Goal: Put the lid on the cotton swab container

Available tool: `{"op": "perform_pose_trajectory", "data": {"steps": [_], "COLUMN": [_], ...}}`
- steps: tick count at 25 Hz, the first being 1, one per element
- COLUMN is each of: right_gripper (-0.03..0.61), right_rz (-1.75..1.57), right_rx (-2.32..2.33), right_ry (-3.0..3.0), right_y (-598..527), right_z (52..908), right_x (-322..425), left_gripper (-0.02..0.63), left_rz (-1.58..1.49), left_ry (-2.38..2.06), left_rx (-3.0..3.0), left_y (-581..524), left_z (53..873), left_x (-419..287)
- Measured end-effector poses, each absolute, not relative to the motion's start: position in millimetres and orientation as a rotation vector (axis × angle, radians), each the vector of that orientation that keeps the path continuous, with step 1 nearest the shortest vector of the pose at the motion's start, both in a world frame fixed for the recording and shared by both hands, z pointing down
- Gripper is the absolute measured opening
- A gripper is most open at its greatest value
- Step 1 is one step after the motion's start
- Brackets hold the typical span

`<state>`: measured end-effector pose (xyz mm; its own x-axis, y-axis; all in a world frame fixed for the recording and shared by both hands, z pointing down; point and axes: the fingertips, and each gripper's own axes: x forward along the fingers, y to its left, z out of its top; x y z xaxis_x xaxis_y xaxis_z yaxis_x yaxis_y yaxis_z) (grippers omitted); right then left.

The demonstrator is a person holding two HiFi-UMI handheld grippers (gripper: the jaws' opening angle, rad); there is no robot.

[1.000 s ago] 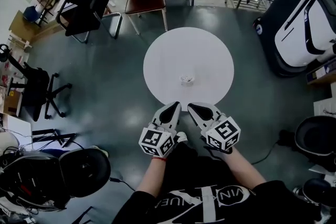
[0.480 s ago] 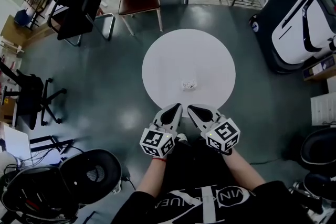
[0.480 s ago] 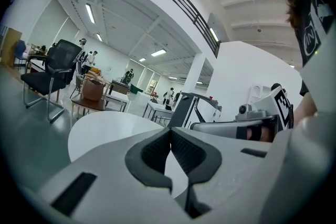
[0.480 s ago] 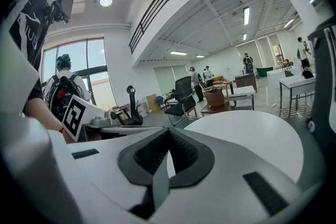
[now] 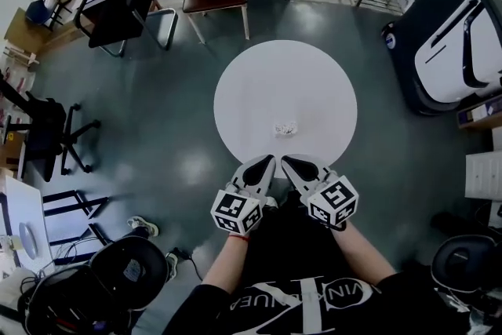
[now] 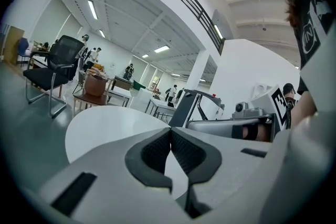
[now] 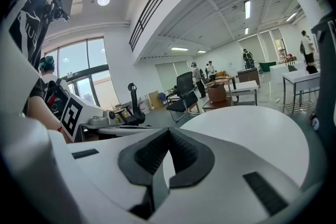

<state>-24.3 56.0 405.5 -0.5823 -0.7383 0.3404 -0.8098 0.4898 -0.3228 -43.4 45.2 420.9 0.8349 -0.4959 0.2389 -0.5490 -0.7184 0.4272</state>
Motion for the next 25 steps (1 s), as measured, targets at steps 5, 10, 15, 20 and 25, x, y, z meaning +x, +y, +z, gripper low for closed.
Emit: {"op": "perform_pose_trajectory", "data": {"steps": [5, 10, 15, 20, 25], "right_gripper": [0.002, 0.002, 0.003, 0.003, 0.003], "right_rz": [0.72, 0.768, 0.805, 0.831, 0.863], "right_rx": [1.304, 1.266, 1.191, 1.117, 1.062], "right_ry": [-2.582, -2.567, -2.571, -2.58, -2.574], "right_y": [43, 29, 18, 11, 5], "right_z": [417, 434, 445, 457, 469], "right_x": [-10, 0, 7, 10, 19], "left_gripper": [0.008, 0.008, 0.008, 0.008, 0.008], "left_rz": [0.171, 0.201, 0.228, 0.256, 0.293], "left_ry": [-0.789, -0.785, -0.786, -0.801, -0.814], "left_rx": [2.507, 2.476, 2.444, 2.403, 2.364], "left_y": [34, 26, 16, 10, 6], "left_z": [432, 449, 462, 475, 492], "left_x": [-28, -16, -3, 2, 6]}}
